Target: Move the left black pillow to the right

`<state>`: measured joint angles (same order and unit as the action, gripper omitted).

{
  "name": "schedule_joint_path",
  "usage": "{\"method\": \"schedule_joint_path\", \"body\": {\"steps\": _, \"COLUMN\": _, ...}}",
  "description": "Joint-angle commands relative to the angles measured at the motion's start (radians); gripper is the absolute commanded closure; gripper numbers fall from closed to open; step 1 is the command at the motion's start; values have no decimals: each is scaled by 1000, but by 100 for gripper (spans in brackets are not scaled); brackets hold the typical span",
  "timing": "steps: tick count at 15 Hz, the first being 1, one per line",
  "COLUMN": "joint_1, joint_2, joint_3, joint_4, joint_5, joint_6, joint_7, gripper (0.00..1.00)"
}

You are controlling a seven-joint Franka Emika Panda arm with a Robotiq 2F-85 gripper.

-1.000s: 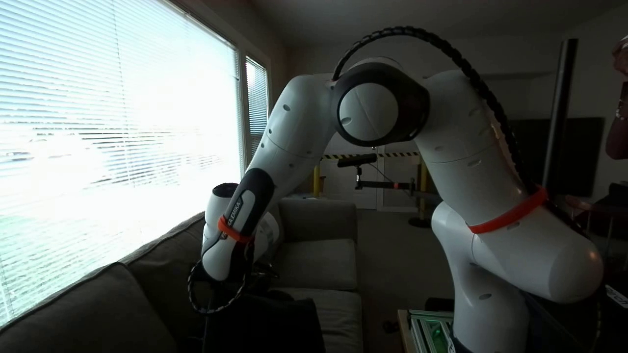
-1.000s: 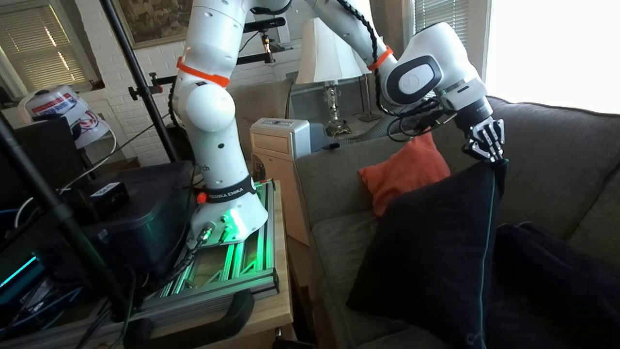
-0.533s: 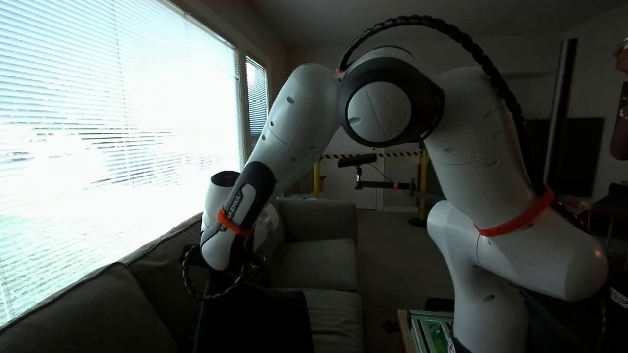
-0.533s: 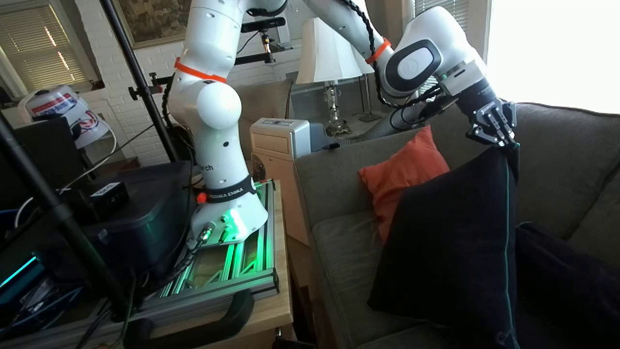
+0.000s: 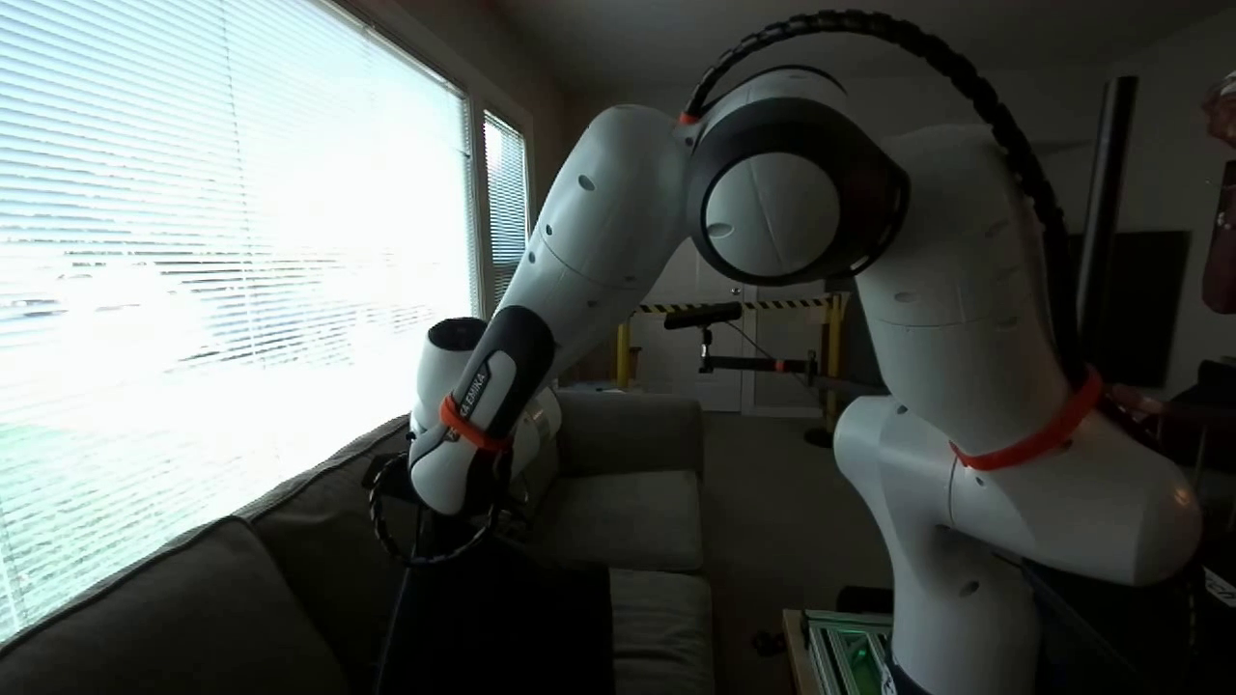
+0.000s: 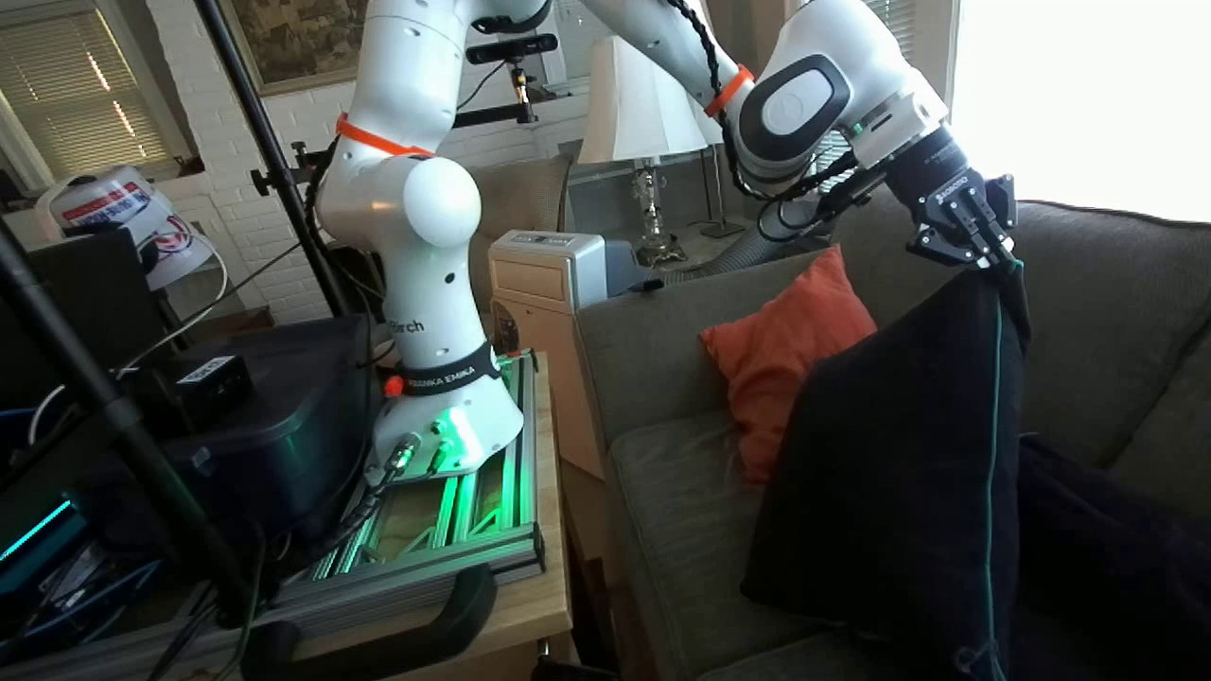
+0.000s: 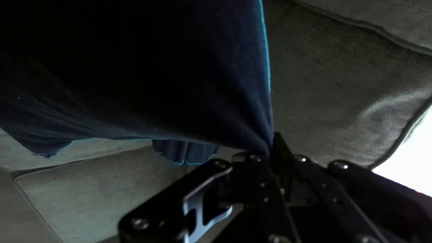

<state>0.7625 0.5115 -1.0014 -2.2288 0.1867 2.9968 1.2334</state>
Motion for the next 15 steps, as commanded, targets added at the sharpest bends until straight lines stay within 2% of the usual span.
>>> {"method": "schedule_joint_path", "body": {"steps": 1, "joint_1": 104, "joint_2": -31, "joint_3": -127, "joint_4": -45, "joint_5": 0, "joint_6": 36, "joint_7": 47, "gripper": 97}}
{"method": "schedule_joint_path", "body": {"steps": 5, "joint_1": 190, "joint_2": -11, "joint_3": -232, "joint_4": -73, "joint_5": 10, "joint_6": 33, "joint_7": 84, "gripper": 97}}
{"method": "schedule_joint_path", "body": {"steps": 8, "joint_1": 229, "joint_2": 3, "joint_3": -272, "joint_4": -88, "joint_5": 16, "joint_6": 21, "joint_7": 106, "gripper": 97}}
{"method": "schedule_joint_path", "body": {"steps": 11, "joint_1": 227, "joint_2": 20, "joint_3": -243, "joint_4": -106, "joint_5": 25, "joint_6": 17, "joint_7": 124, "gripper": 97}}
{"method": "schedule_joint_path", "body": {"steps": 15, "joint_1": 174, "joint_2": 76, "joint_3": -173, "joint_4": -96, "joint_5": 52, "joint_6": 17, "joint_7": 166, "gripper": 97}}
